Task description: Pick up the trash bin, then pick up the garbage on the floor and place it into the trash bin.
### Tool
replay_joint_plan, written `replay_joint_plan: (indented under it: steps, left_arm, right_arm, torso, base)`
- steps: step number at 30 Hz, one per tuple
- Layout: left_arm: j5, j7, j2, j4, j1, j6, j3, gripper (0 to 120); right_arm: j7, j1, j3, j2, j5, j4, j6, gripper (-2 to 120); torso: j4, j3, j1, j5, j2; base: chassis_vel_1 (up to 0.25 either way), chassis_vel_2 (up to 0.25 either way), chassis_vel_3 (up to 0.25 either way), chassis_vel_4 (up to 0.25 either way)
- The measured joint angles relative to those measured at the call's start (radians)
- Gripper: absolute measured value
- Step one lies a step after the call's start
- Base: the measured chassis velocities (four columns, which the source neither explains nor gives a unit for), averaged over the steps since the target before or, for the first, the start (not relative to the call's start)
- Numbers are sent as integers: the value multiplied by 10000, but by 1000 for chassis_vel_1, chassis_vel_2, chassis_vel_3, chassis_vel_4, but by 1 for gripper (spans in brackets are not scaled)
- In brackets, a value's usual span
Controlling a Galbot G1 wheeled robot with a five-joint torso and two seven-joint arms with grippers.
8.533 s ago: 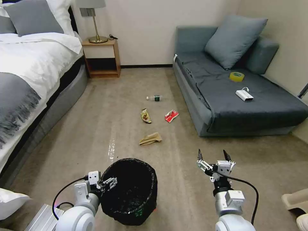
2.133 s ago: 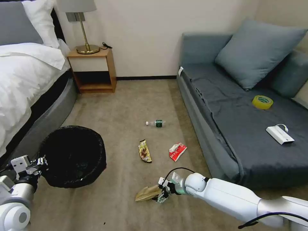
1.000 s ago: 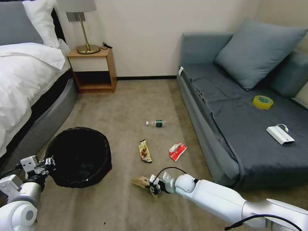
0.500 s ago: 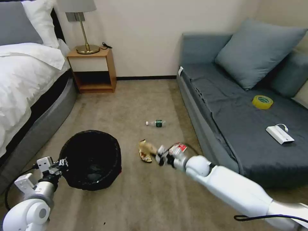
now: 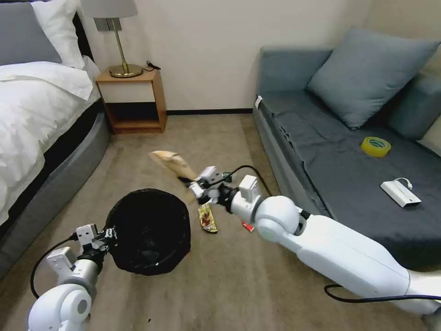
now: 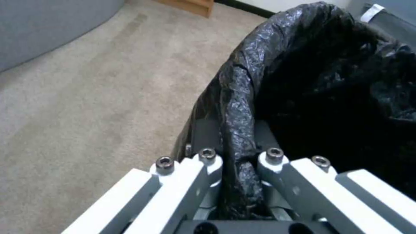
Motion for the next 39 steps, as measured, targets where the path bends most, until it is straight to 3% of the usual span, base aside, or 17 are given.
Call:
replay_joint_plan:
  steps: [8, 19, 31, 39]
  left_arm:
    - [-152, 15, -24, -212, 109, 46, -127, 4]
    - [-365, 145, -42, -349, 213, 56, -214, 4]
    - [-575, 217, -39, -401, 276, 57, -354, 4]
    - [-642, 220, -24, -372, 275, 42, -434, 4]
  right_arm:
    - [132, -230, -1413, 949, -701, -713, -23, 0]
    - [328, -532, -1786, 1706, -1342, -1679, -66, 0]
    - [637, -566, -1899, 2133, -1603, -2099, -367, 40]
    - [867, -568, -1615, 1618, -1703, -1807, -405, 68]
  torso:
    - [1, 0, 0, 1, -1]
    - [0, 0, 0, 0, 0]
    - [0, 0, 0, 0, -1]
    - [0, 1, 0, 1, -1]
  base:
    - [0, 0, 0, 0]
    - [0, 0, 0, 0]
    - [0, 0, 0, 0]
    - [0, 0, 0, 0]
